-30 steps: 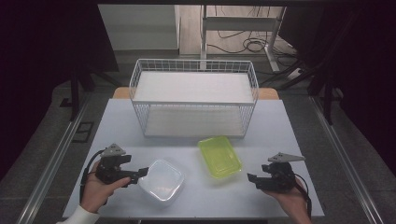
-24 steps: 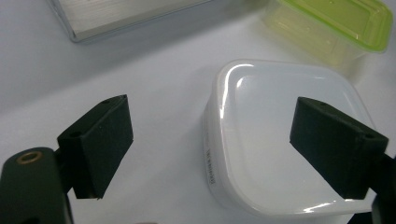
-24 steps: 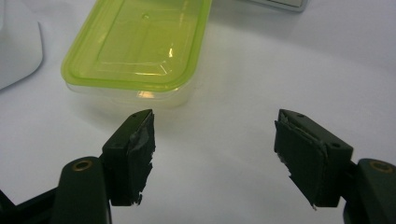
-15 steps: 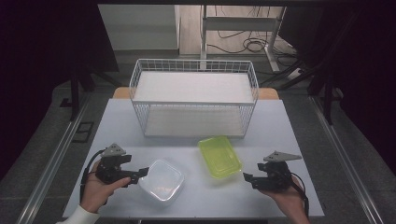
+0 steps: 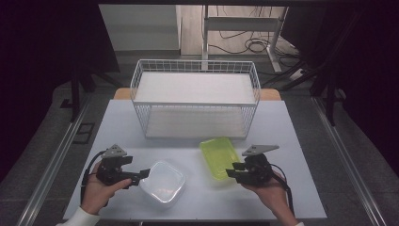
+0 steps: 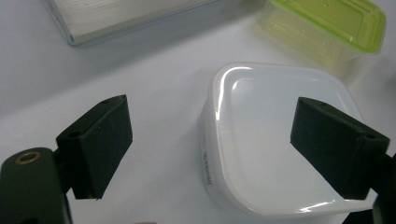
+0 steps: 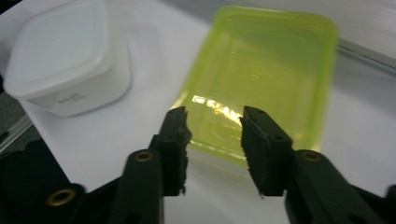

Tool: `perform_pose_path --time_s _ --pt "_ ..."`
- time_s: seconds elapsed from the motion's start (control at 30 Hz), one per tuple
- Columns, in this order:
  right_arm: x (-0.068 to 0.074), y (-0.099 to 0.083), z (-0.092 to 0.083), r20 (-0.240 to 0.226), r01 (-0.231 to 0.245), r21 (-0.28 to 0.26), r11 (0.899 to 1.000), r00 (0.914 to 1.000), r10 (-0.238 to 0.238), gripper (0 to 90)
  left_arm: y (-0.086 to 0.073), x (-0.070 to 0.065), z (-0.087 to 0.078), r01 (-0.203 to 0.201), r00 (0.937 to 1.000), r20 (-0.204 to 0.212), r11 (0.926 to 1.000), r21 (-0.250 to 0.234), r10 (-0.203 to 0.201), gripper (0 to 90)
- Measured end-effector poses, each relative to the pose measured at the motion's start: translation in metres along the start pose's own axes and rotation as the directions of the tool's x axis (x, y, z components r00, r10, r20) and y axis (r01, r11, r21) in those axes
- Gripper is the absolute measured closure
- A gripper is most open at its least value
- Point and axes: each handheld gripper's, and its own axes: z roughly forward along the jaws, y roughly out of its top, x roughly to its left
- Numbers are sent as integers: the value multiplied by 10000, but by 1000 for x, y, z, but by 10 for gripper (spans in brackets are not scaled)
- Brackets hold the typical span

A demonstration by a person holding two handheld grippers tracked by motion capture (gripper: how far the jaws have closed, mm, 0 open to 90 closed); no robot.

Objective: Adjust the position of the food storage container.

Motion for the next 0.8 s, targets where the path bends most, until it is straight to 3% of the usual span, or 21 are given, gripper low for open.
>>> perform_pose_path --time_s 0.03,0.33,0.5,0.8 --pt "7 8 11 -258 185 227 9996 9995 -179 678 0 0 0 -2 10000 4 10000 3 2 130" --pt "31 27 50 -984 759 1031 9918 9930 -657 794 -1 0 1 -25 10000 31 10000 62 25 129" --pt "38 30 65 -1042 934 1574 9831 9915 -775 886 -1 1 2 -48 10000 31 9999 105 48 129" --pt "39 25 80 -699 1120 2204 9689 9926 -988 893 -1 -1 3 -115 9999 60 9998 156 114 129"
